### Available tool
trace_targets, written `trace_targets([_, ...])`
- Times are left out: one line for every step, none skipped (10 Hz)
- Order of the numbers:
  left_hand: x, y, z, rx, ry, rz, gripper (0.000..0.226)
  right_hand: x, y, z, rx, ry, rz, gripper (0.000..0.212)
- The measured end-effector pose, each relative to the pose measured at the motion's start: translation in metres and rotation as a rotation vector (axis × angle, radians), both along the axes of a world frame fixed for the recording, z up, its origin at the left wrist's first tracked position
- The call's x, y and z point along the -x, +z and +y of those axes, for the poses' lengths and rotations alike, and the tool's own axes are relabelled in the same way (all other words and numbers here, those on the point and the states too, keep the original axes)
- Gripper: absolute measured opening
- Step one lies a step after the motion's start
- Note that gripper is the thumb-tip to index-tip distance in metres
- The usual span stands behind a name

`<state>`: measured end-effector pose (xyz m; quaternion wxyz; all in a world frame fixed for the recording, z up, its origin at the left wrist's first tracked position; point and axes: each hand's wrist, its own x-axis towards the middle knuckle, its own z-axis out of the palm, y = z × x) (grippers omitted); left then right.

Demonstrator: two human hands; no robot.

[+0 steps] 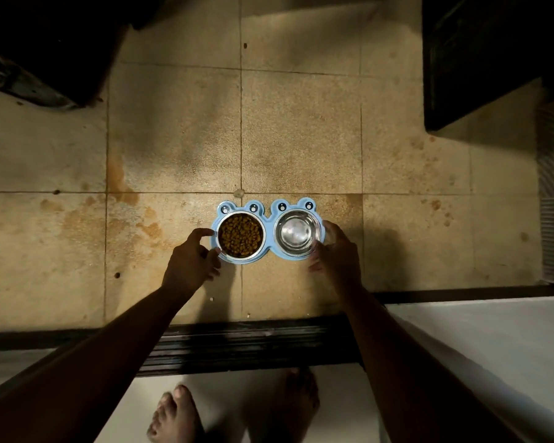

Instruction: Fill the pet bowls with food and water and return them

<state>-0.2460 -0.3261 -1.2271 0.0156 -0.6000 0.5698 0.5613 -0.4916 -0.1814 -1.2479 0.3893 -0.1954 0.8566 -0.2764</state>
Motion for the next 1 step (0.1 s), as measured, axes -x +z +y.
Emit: trace_targets([-0.0055, 0.0172, 0.001, 0.216, -0.175, -0.123, 0.032, 0.0029, 0.0099, -0.0061, -0.064, 0.088, 0.158, 0.043])
